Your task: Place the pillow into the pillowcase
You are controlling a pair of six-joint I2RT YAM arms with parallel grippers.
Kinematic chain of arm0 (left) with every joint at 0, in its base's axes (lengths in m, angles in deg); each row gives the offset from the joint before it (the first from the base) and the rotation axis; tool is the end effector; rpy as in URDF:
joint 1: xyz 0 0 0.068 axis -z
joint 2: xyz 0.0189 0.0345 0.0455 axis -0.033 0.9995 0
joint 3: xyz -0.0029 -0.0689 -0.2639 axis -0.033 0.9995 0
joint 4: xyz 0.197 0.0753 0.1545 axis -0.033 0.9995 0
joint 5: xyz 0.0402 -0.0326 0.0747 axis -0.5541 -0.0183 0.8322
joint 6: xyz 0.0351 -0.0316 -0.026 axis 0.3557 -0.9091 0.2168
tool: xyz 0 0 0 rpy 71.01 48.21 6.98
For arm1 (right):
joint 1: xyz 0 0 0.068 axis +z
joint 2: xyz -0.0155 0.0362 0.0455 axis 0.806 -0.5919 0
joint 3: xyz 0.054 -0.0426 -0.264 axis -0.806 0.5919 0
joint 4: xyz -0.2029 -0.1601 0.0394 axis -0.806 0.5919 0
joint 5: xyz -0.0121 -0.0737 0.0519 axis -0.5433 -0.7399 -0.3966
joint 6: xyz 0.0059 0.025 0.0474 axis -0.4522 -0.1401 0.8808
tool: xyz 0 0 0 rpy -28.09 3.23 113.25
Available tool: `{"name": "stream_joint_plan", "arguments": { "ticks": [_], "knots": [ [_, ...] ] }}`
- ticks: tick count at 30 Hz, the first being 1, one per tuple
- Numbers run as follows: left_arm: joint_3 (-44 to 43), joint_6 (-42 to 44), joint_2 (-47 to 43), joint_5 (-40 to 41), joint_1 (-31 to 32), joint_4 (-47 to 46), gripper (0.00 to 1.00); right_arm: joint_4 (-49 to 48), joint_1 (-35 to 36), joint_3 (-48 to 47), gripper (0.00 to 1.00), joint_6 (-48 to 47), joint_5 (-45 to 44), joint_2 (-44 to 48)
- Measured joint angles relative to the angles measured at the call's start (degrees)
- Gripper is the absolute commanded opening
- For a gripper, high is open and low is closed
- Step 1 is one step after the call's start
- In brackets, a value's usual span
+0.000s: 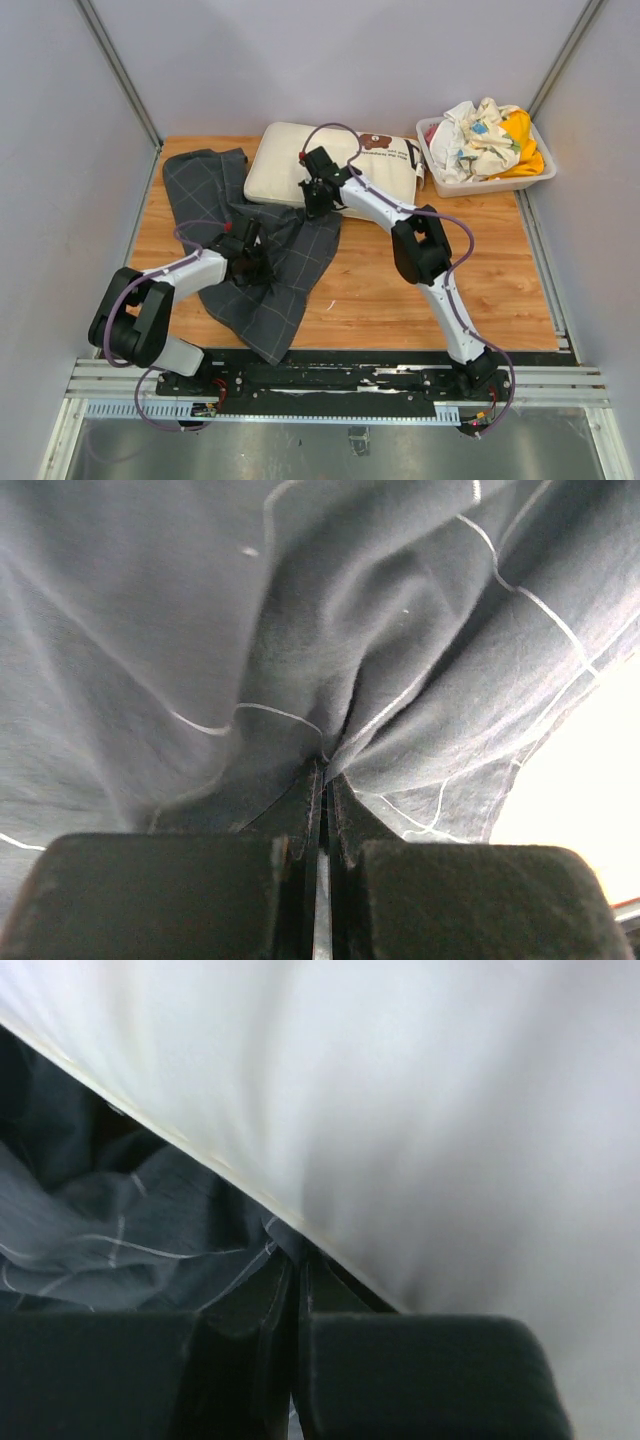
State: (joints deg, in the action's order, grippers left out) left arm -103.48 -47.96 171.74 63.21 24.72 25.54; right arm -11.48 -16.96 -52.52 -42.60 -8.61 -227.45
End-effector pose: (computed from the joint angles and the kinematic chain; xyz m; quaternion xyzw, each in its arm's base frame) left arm 0.2379 -0.1027 0.1525 -0.1297 0.9570 -0.1600 0.2043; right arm 0.4281 0.3257 0.1892 -0.1501 0.9260 0.2204 0.2673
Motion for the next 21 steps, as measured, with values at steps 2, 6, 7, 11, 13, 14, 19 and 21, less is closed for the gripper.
{"name": "stream_joint_plan", "arguments": {
  "ticks": [2,6,7,11,13,14,19,21],
  "knots": [
    [0.1,-0.1,0.0,-1.0,-2.5,-0.1,0.0,0.9,0.7,-3.6,0.01,0.0,0.3,-2.3],
    [0.2,0.0,0.0,-1.9,-8.0,0.1,0.0,-0.8,1.8,-6.3,0.01,0.4,2.0,-4.6],
    [0.2,0.0,0.0,-1.9,-9.1,0.1,0.0,-1.5,1.9,-6.3,0.01,0.8,2.8,-4.8],
    [-0.1,0.3,0.5,-2.7,-12.6,0.1,0.0,-7.0,2.3,-5.9,0.01,3.0,6.6,-5.2],
    [-0.5,0.5,1.1,-3.6,-14.7,0.0,0.0,-10.0,2.4,-5.9,0.01,4.3,8.3,-5.7],
    [-0.8,0.5,1.5,-3.9,-15.6,0.0,0.0,-11.3,2.4,-6.0,0.01,4.9,9.0,-6.1],
    [-2.5,1.7,3.4,-4.9,-19.1,-0.1,0.0,-15.7,3.7,-11.5,0.06,8.9,10.9,-11.3],
    [-3.0,2.4,3.8,-4.9,-20.5,-0.1,0.0,-17.4,4.5,-13.3,0.15,10.5,11.5,-13.2]
  ]
}}
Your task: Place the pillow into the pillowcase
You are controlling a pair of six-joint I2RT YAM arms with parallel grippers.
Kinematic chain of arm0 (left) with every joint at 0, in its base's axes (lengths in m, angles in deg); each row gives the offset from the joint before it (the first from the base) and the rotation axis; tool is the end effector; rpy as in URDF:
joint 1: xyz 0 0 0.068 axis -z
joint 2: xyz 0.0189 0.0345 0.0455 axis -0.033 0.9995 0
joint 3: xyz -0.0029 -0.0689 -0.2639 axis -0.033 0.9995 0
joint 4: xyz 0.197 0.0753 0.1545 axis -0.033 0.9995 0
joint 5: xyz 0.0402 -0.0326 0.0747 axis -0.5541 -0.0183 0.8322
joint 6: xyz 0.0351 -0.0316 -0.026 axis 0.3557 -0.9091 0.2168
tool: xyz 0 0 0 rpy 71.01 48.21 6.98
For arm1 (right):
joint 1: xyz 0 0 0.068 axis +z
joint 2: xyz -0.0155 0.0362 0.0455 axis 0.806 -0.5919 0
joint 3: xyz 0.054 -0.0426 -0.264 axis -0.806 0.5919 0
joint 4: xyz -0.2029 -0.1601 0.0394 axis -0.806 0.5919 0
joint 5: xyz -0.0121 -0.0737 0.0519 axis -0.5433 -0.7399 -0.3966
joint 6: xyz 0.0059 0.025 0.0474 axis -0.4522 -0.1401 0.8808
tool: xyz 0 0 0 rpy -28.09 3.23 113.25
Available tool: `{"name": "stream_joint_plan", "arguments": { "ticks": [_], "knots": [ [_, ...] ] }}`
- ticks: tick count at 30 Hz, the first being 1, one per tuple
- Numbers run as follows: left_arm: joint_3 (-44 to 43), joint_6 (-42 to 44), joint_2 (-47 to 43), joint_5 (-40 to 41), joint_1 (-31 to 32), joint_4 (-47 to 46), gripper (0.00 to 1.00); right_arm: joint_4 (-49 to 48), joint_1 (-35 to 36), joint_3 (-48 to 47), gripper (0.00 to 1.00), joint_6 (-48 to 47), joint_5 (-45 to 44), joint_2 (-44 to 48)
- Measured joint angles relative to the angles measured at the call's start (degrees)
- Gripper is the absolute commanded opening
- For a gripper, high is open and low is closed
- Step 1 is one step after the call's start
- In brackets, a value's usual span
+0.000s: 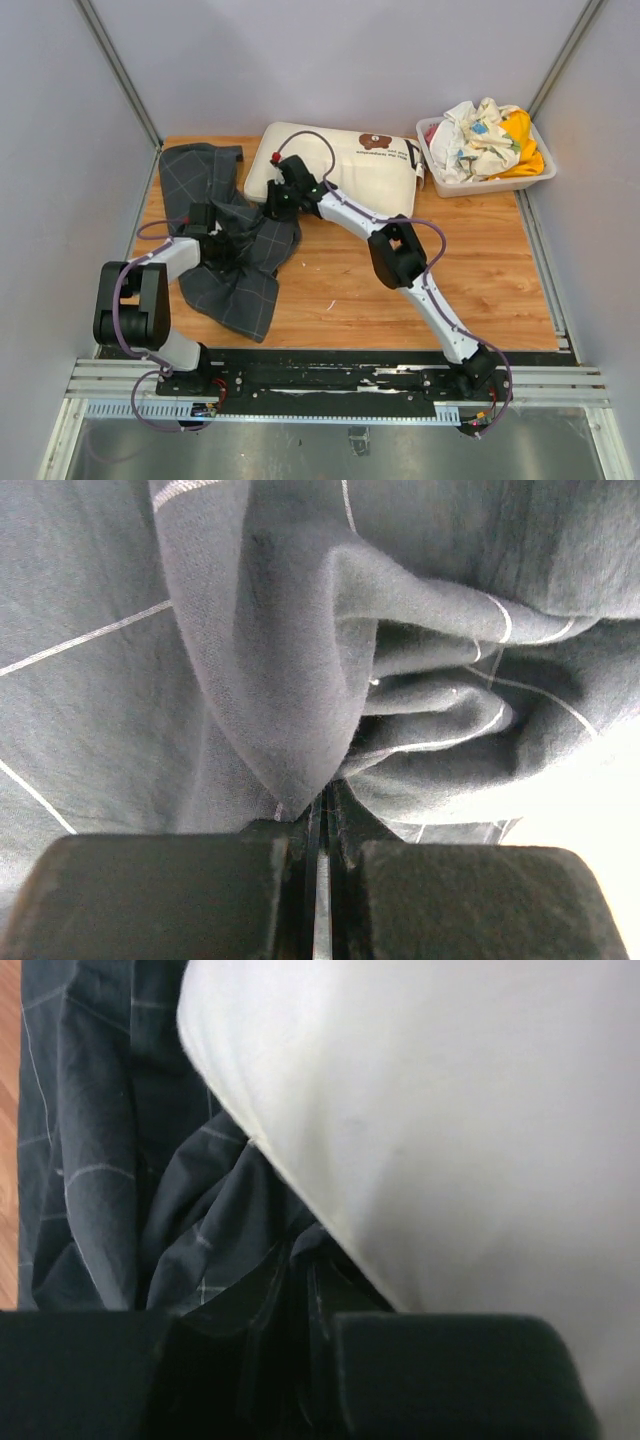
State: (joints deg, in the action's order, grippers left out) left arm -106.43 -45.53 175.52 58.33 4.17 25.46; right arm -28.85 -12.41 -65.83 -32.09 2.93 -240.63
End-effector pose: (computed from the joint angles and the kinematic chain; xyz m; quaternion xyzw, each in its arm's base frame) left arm 0.2727 -0.0163 0.1505 -0.2686 0.9272 -0.1526 0.2118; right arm 0.4381 0.4007 0.1663 -0.1528 0.8548 0.3997 0.2935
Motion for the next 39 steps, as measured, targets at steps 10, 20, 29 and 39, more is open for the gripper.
{"name": "stream_joint_plan", "arguments": {
  "ticks": [10,20,29,39],
  "knots": [
    [-1.2,3.4,-1.0,2.3,-2.1,2.1,0.51,-6.3,0.3,17.5,0.62,1.6,-1.3,9.5],
    [-2.7,5.3,-11.0,5.6,-0.5,7.1,0.77,-5.7,-3.1,29.1,0.74,-1.8,-7.8,27.9],
    [-3.1,6.5,-20.8,11.1,14.1,12.4,0.74,-2.1,-3.1,44.3,0.75,-3.4,-12.9,46.1],
    [-2.6,7.5,-20.5,16.9,26.4,16.2,0.7,1.0,-3.1,64.7,0.77,-3.2,-16.9,62.7]
  ]
}}
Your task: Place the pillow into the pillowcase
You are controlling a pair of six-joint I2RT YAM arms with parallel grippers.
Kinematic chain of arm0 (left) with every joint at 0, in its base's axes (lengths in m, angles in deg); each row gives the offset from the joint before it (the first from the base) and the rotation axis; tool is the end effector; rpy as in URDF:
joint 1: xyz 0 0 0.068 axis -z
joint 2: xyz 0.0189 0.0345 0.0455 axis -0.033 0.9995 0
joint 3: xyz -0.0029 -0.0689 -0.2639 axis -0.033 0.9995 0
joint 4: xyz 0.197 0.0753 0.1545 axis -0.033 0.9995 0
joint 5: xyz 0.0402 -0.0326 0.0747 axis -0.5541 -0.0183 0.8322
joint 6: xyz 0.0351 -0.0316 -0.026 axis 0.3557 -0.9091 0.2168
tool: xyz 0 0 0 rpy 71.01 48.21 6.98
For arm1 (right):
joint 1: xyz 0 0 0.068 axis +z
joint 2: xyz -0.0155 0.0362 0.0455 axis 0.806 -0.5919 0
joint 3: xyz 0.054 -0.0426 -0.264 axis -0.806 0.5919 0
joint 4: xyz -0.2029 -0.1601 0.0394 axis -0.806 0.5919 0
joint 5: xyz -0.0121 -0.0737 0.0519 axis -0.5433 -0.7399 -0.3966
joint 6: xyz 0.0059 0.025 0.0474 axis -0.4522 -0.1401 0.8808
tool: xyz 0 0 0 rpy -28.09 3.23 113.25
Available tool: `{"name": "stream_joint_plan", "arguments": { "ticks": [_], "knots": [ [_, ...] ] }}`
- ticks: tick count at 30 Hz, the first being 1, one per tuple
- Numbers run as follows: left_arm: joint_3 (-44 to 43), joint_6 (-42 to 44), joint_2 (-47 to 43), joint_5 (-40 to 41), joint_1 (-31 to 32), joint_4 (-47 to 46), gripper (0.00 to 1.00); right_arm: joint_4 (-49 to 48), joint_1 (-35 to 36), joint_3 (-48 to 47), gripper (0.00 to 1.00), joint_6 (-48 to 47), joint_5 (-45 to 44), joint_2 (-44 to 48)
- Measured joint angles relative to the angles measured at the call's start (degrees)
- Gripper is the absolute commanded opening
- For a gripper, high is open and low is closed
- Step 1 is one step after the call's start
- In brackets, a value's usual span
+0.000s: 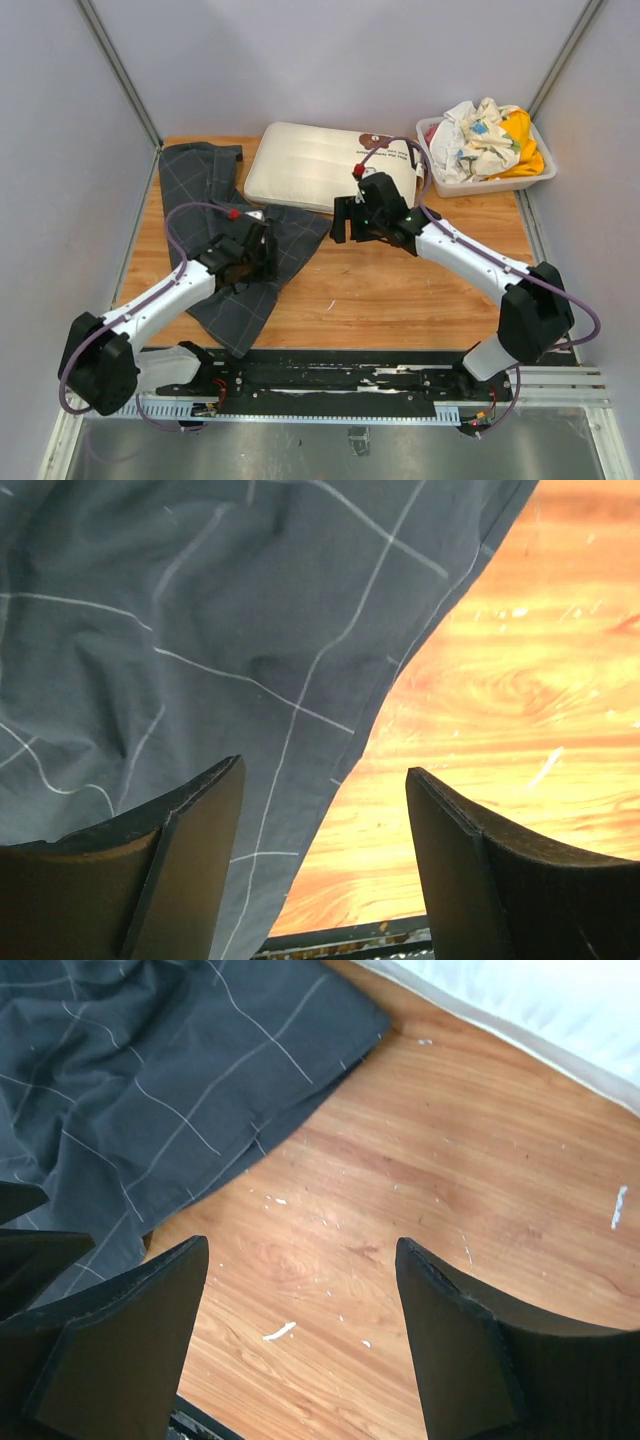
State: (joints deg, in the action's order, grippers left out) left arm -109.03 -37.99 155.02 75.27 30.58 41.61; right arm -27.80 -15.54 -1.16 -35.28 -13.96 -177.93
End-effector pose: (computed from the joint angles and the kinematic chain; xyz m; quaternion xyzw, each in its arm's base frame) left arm 0.2017 -0.1046 0.2306 -0.0275 0.9482 -0.0895 0.3034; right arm 0.2765 0.2193 0.2883 -0.0847 0.8852 0.2666 0.3717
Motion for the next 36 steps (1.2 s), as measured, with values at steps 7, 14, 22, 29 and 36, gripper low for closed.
{"name": "stream_joint_plan", "arguments": {
  "ticks": [7,14,22,29,36],
  "knots": [
    [-0.2,-0.1,7.4,5.8,9.5,2.7,0.71,0.6,-0.1,5.0,0.77,0.0,-0.2,3.6],
    [-0.6,-0.8,8.3,9.0,11.8,4.5,0.71,0.6,-1.2,7.9,0.77,-0.1,0.1,5.7],
    [-1.0,-2.4,13.3,10.4,14.4,4.0,0.64,0.4,-1.2,10.0,0.78,-0.2,0.6,6.2],
    [-3.0,-3.1,19.2,12.7,14.5,3.0,0.5,0.5,-1.2,11.6,0.78,-0.2,0.6,8.6],
    [-3.4,-3.6,21.4,14.4,14.5,2.2,0.13,0.5,-1.3,13.3,0.78,-0.2,0.6,11.1]
  ]
}}
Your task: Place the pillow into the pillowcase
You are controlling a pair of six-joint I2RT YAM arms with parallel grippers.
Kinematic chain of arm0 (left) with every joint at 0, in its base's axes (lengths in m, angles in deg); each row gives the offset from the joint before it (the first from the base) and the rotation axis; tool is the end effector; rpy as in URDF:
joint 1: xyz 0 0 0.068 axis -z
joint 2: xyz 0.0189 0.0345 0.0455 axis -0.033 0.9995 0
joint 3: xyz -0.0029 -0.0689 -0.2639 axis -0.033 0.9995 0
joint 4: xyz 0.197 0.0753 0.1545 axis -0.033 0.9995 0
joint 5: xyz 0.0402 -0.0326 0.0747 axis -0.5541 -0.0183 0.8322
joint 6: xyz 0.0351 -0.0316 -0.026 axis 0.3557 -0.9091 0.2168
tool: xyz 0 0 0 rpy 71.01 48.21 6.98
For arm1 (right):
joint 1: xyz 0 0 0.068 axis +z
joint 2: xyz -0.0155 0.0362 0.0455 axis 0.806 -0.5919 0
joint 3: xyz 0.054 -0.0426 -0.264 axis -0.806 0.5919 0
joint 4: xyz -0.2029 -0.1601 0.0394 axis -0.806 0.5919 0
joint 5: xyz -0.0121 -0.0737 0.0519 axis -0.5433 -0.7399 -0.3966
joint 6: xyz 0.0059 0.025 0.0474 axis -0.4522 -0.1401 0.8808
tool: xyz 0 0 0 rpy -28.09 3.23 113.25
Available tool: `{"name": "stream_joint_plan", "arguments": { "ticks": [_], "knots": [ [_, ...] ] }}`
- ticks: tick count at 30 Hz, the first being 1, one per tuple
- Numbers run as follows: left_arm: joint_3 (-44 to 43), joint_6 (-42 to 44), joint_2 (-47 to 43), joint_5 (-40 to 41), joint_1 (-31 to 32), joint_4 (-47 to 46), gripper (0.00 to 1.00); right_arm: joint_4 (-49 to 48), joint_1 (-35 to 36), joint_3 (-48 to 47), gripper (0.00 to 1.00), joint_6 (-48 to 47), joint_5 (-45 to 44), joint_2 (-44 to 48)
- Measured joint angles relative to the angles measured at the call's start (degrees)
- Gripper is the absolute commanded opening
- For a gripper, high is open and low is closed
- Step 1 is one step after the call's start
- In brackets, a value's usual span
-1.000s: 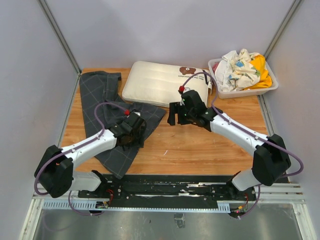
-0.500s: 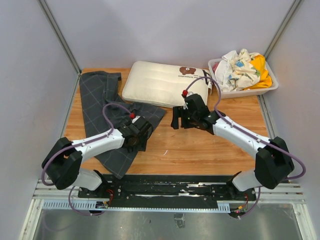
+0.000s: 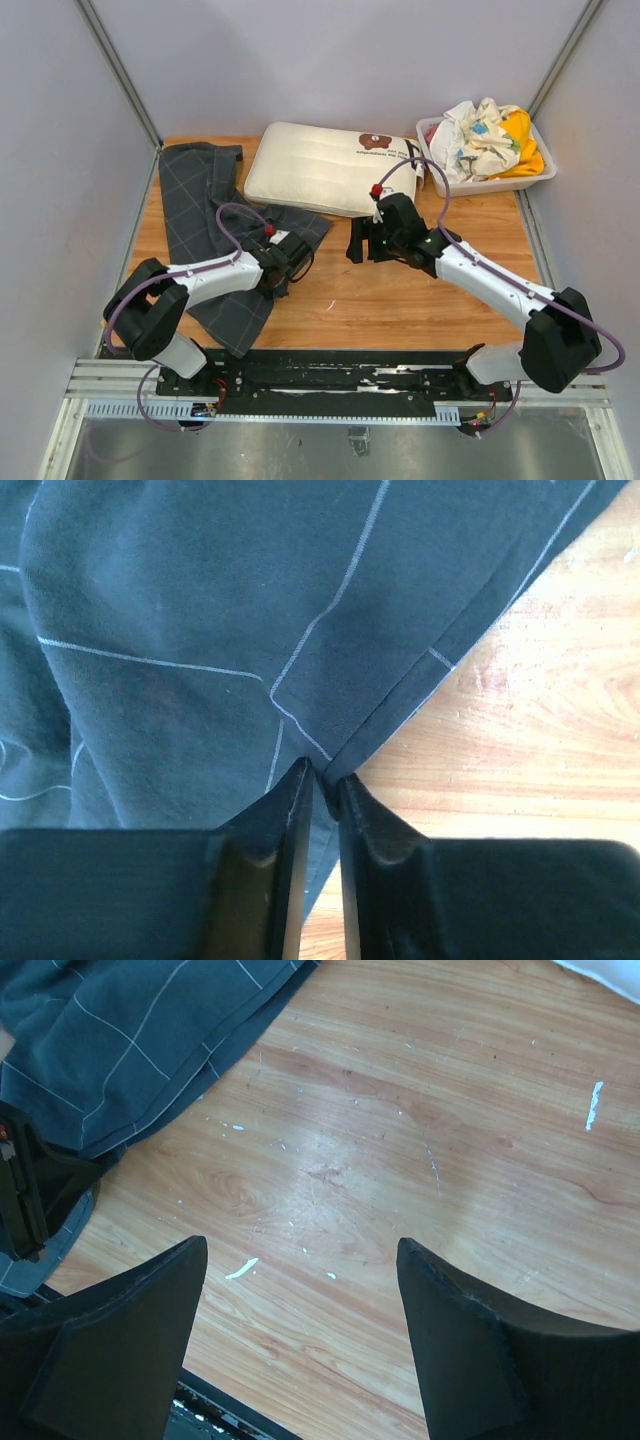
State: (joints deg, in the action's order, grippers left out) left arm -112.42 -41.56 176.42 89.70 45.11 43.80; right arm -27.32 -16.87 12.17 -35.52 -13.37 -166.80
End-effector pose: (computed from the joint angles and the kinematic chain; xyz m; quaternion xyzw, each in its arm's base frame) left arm 0.2019 -0.1709 0.1630 0.0605 0.9695 0.0703 0.2268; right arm 0.2372 0.1802 0.2683 -0.0788 0.8962 0.2543 0.3550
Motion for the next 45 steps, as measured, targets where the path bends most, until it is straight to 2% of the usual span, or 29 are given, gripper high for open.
{"name": "stream_joint_plan", "arguments": {
  "ticks": [2,4,11,20,26,32,42,44,45],
  "knots": [
    [0.0,-0.1,0.1,0.4,0.0,-0.2,0.03,0.0,0.0,0.4,0.78,0.0,0.0,0.2],
    [-0.3,-0.3,0.2,0.7,0.0,0.0,0.0,0.0,-0.2,0.6,0.78,0.0,0.0,0.3],
    [-4.7,-0.3,-1.0,0.5,0.0,2.6,0.0,0.1,-1.5,0.9,0.78,0.0,0.0,1.3],
    [-12.0,0.5,-6.6,-0.9,0.0,5.9,0.0,0.3,-4.9,0.2,0.85,0.1,-1.5,0.8],
    [-11.6,0.5,-6.8,-2.4,0.0,6.4,0.0,-0.1,-12.1,-7.6,0.87,0.3,-4.0,-7.3],
    [-11.6,0.6,-6.9,-2.9,0.0,6.6,0.0,-0.9,-17.6,-16.1,0.93,1.6,-6.0,-17.9],
    [-11.6,1.2,-6.9,-3.2,0.0,6.6,0.0,-5.8,-25.4,-17.0,1.0,6.0,0.7,-28.3],
    [-11.6,1.2,-6.9,-3.5,-0.1,6.6,0.0,-6.4,-25.4,-18.5,0.95,6.6,3.3,-30.6],
    [-11.6,1.4,-6.9,-3.6,-0.3,6.6,0.0,-7.0,-25.4,-19.5,0.86,6.8,4.3,-32.2]
  ]
}}
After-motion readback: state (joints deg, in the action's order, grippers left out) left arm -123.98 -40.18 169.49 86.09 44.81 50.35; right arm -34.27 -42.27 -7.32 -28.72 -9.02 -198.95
